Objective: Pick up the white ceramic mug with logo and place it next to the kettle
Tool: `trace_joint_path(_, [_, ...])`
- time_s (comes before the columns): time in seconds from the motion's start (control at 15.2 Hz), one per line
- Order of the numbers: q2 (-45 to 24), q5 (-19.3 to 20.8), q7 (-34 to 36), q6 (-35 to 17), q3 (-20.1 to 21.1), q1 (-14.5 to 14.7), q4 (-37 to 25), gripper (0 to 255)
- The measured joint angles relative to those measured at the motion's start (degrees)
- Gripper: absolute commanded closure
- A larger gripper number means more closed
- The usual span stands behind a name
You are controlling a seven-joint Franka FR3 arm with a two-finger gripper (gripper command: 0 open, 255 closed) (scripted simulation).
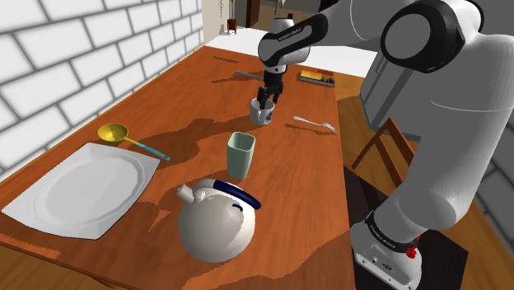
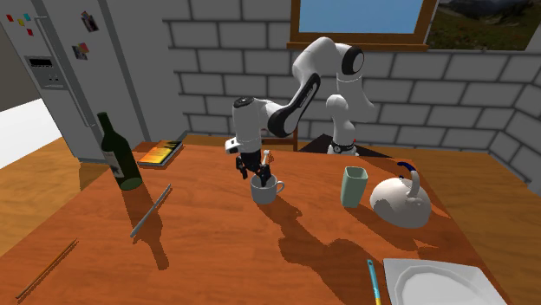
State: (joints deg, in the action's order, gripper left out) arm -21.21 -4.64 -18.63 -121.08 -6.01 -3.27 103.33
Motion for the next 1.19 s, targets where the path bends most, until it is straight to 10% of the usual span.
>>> trace_joint_path(0.33, [0.0,0.0,0.0,-0.4,0.0,0.0,0.3,0])
trace_joint_path(0.4, [0.0,0.0,0.0,-0.4,0.0,0.0,0.3,255])
trace_joint_path(1.19, [0.3,0.0,0.0,0.5,0.0,0.0,-0.2,255])
